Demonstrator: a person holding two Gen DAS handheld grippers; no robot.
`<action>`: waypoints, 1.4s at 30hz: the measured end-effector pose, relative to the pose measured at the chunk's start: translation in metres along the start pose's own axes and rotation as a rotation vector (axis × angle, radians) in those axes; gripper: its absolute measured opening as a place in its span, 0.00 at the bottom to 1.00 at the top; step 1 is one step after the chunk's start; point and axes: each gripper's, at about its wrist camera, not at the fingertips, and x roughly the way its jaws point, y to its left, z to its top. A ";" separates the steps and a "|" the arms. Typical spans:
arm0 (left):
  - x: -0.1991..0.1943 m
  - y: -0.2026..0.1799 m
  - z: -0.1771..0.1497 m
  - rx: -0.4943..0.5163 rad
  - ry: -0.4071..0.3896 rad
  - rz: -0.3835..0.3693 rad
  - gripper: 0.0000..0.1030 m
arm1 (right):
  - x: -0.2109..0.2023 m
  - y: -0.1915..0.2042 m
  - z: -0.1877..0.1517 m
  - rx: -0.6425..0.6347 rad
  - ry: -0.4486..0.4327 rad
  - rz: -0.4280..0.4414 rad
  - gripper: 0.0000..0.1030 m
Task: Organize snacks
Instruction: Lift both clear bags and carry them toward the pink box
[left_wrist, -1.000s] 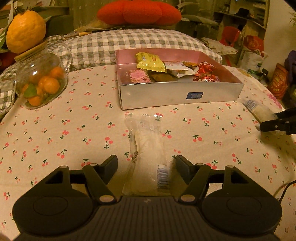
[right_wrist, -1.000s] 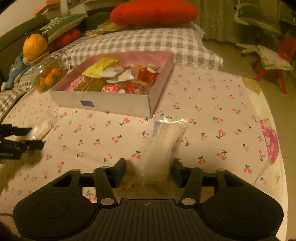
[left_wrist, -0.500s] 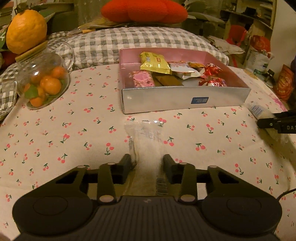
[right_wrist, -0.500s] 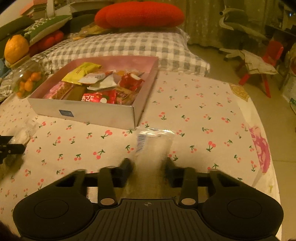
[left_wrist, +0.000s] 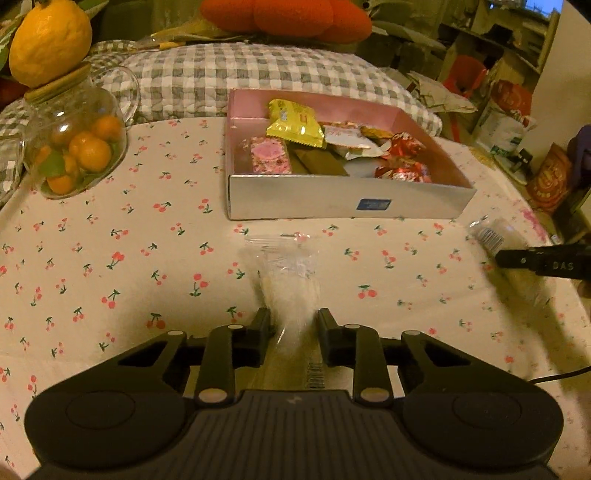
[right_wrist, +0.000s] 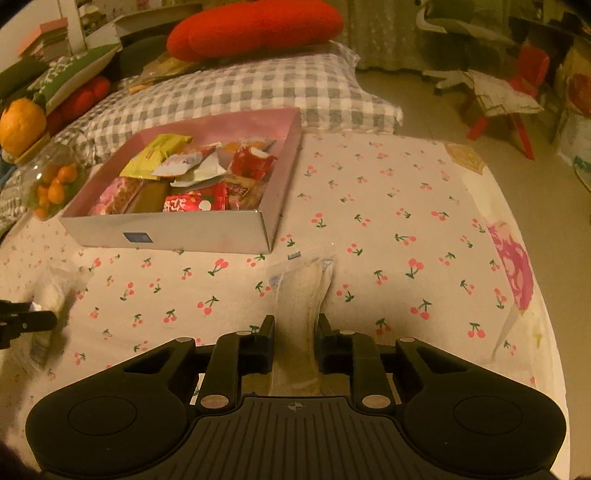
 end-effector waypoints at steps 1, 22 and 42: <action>-0.002 -0.001 0.001 -0.001 -0.003 -0.007 0.15 | -0.003 0.000 0.001 0.008 -0.004 0.002 0.19; 0.015 -0.019 -0.007 0.103 0.068 0.039 0.36 | -0.018 0.009 0.007 0.008 -0.037 0.012 0.20; -0.014 -0.023 0.002 0.010 0.001 -0.058 0.16 | -0.035 0.016 0.020 0.031 -0.083 0.075 0.20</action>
